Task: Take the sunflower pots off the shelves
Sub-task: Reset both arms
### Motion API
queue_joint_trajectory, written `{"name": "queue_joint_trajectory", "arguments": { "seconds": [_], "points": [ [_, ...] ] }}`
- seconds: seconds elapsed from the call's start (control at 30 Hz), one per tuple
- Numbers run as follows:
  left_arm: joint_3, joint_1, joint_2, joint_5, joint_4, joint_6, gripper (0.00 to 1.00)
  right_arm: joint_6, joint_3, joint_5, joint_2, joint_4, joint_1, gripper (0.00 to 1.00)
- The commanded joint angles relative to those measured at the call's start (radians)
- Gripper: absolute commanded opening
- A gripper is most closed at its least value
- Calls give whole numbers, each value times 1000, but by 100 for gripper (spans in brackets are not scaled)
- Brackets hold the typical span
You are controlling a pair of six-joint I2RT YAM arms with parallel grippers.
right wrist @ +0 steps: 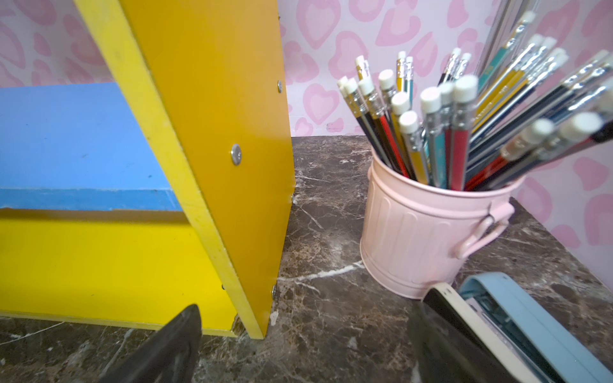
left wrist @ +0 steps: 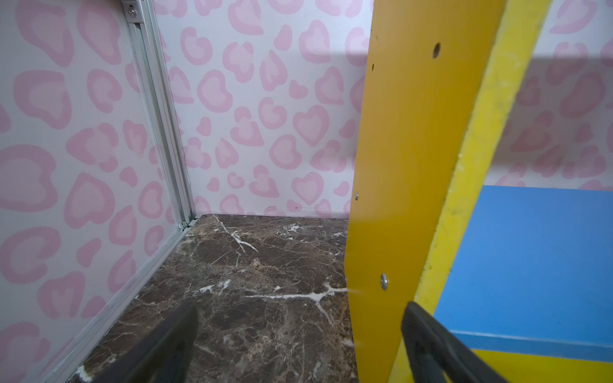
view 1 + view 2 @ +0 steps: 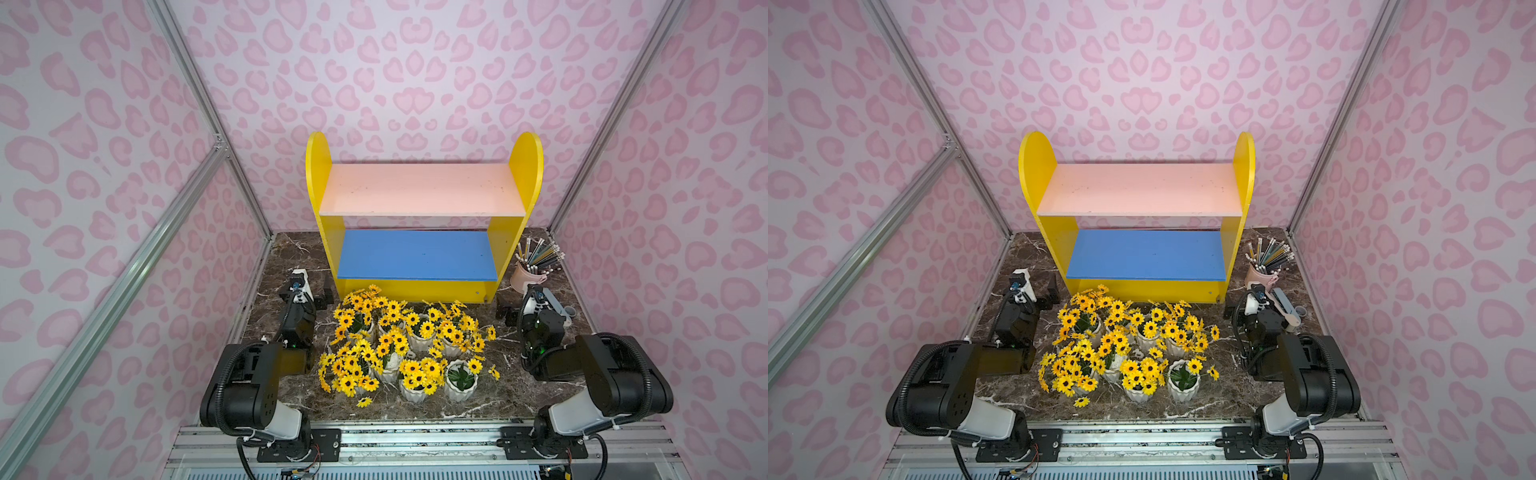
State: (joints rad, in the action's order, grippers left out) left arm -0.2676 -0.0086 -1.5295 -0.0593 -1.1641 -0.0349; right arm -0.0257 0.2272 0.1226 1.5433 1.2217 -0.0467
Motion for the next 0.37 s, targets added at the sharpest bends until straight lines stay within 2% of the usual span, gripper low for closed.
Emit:
{"name": "queue_joint_trajectory", "arguments": {
  "seconds": [0.0,0.33],
  "points": [
    [-9,-1,-3,8,-3,7,97,4,7,-9,-4,33,1,99],
    [-9,0,-2,7,-2,6,98,4,8,-9,-3,31,1,99]
  ]
}}
